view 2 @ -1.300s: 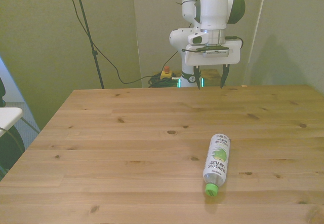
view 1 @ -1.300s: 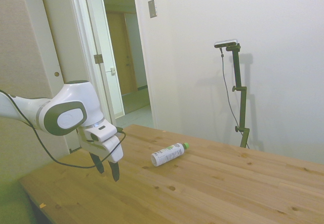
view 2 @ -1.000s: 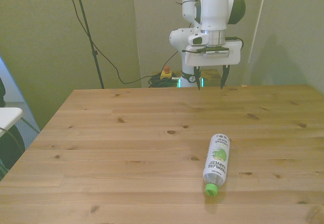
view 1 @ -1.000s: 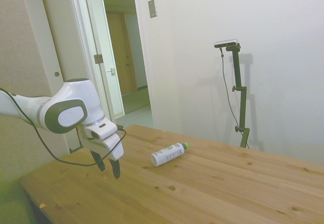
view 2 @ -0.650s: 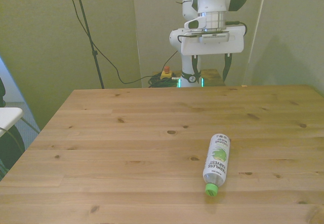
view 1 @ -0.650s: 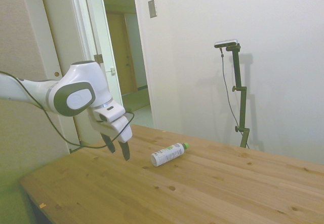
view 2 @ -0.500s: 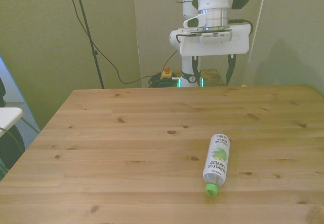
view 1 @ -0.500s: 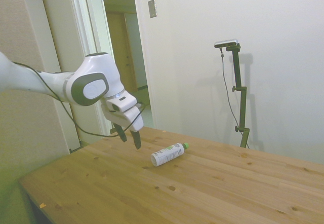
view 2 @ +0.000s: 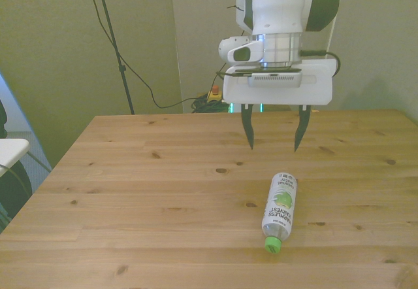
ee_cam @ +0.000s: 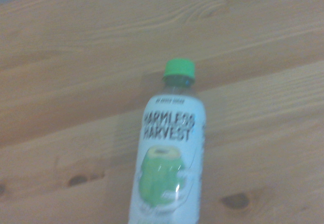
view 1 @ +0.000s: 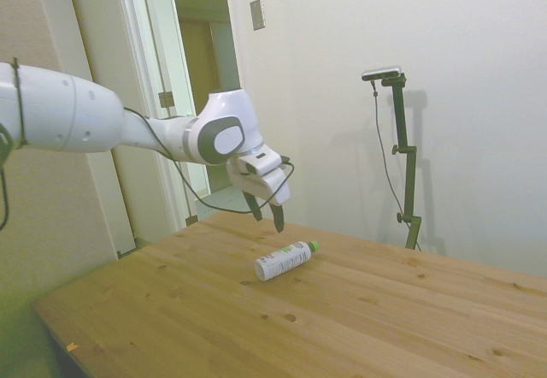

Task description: Stand the water bottle

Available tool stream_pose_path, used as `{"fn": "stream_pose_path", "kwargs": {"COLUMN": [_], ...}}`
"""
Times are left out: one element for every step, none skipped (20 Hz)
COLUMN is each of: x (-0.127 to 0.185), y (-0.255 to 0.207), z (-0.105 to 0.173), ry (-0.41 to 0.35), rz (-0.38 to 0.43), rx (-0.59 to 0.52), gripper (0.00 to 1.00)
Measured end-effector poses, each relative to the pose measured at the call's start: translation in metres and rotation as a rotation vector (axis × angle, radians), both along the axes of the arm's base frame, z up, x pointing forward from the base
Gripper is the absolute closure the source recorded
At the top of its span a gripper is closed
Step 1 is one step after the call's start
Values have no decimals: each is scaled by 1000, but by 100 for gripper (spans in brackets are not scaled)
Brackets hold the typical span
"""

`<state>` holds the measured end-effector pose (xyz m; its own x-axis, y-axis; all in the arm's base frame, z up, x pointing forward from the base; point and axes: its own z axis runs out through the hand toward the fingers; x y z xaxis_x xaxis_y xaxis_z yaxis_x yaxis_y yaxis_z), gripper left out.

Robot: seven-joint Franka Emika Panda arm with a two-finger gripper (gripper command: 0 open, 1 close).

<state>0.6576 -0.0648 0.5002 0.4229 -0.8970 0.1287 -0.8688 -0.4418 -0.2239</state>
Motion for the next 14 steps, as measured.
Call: {"fn": "stream_pose_path", "kwargs": {"x": [10, 20, 43, 45, 48, 52, 56, 61, 66, 71, 76, 81, 86, 91], "y": [-9, -15, -16, -17, -16, -15, -13, -12, -11, -10, -10, -9, -9, -8], "z": [-1, -2, -3, -2, 0, 0, -2, -6, -11, -17, -24, -32, -39, -47], "ry": [1, 4, 6, 8, 7, 1, -2, -2, -1, 1, 5, 9, 12, 16], "rz": [-14, -26, -40, -41, -40, -39, -40, -40, -43, -47, -49, -50, -52, -53], "rx": [-4, -6, -12, -11, -10, -10, -9, -9, -9, -9, -9, -10, -11, -12], "gripper": [0, 0, 0, 0, 0, 0, 0, 0, 0, 0, 0, 0, 0, 0]}}
